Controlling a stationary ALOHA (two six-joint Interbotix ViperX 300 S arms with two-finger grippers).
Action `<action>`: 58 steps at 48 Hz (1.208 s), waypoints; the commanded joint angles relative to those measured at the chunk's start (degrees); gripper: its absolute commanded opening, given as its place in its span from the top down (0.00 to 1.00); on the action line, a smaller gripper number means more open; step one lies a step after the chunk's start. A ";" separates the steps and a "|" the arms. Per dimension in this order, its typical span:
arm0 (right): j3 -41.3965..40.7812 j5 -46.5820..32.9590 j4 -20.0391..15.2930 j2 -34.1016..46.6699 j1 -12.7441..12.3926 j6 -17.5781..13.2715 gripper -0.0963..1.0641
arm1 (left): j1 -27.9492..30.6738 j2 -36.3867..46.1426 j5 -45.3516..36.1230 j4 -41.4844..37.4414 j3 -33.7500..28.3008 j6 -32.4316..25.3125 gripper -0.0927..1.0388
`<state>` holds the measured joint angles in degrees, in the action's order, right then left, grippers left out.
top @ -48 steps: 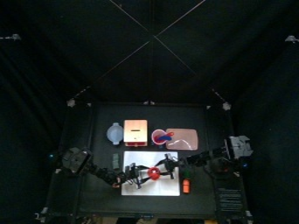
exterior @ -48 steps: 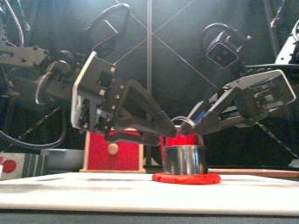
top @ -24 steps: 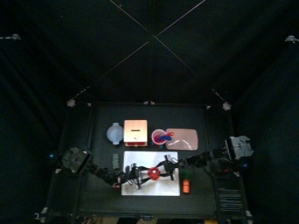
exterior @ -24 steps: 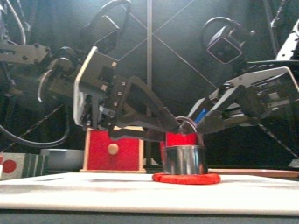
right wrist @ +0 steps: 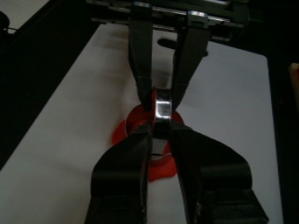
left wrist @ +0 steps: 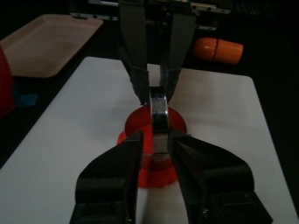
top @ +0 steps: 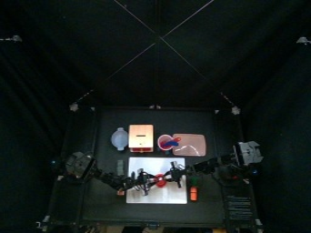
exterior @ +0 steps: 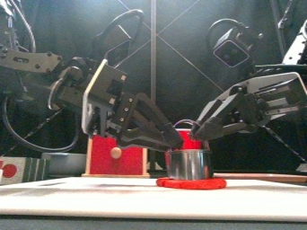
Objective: Get the cutter from the drawer then cut the dough then place the extra dough in the bowl
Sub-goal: Cut the dough
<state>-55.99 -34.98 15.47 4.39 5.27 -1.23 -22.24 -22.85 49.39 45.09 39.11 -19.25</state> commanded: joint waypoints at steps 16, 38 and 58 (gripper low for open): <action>-1.32 1.14 -2.72 10.20 -0.88 -0.53 0.46 | 0.26 -2.99 -6.15 2.55 -1.14 1.05 0.38; -1.32 1.49 -5.71 10.81 -1.23 -0.53 0.46 | -0.62 -5.63 -7.47 5.45 -1.14 2.55 0.38; -1.05 2.02 -5.80 7.47 -0.88 0.09 0.46 | -1.05 -4.75 -7.65 4.92 -1.05 2.90 0.38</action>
<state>-56.34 -35.24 9.76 11.43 4.66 -1.93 -23.38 -26.72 44.74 50.10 37.00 -17.40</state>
